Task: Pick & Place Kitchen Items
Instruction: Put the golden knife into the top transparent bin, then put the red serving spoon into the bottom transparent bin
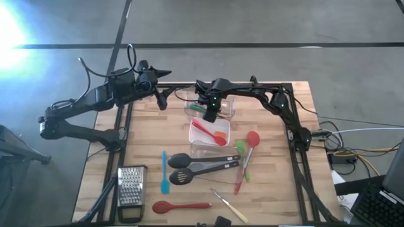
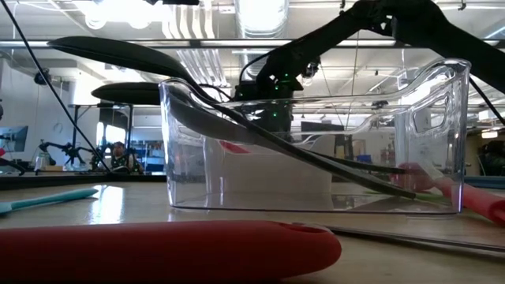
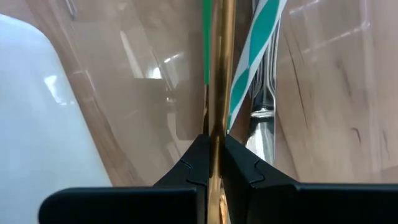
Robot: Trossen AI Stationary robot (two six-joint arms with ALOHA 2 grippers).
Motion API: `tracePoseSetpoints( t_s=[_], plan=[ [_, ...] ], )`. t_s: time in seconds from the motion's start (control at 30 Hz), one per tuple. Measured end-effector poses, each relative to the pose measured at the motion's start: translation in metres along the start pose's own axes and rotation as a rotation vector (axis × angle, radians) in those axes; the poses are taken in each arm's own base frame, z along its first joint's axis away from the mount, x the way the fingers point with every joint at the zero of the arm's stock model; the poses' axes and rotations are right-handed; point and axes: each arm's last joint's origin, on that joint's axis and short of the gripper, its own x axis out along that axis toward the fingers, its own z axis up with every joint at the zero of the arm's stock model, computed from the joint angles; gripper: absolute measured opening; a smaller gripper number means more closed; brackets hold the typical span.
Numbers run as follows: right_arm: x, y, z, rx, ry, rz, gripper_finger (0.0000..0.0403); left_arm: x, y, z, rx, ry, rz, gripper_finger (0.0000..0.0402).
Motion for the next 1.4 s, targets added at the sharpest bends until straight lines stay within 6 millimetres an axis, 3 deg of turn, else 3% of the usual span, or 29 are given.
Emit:
tracePoseSetpoints(
  t_s=[0.17,0.5,0.7,0.9,1.1,1.4],
  plan=[
    [-0.004,0.0,0.002,0.011,-0.011,0.0,0.0028,0.0,0.0,0.0,0.0,-0.001,0.0,0.03],
    [-0.018,0.006,0.011,-0.031,-0.059,0.003,0.0117,0.0,0.0,0.0,-0.001,-0.001,0.0,0.03],
    [-0.038,0.01,0.009,-0.019,-0.007,0.01,0.016,0.0,0.0,0.001,-0.002,-0.006,0.001,0.03],
    [-0.079,0.025,0.007,-0.028,-0.048,0.012,0.0175,0.0,0.0,0.001,-0.004,-0.015,0.002,0.03],
    [-0.127,0.051,-0.005,-0.095,-0.149,0.023,0.0164,0.0,0.0,0.002,-0.004,-0.015,0.002,0.03],
    [-0.199,0.109,-0.054,-0.293,-0.342,0.074,0.0128,0.0,0.0,0.001,-0.004,-0.014,0.001,0.03]
  ],
)
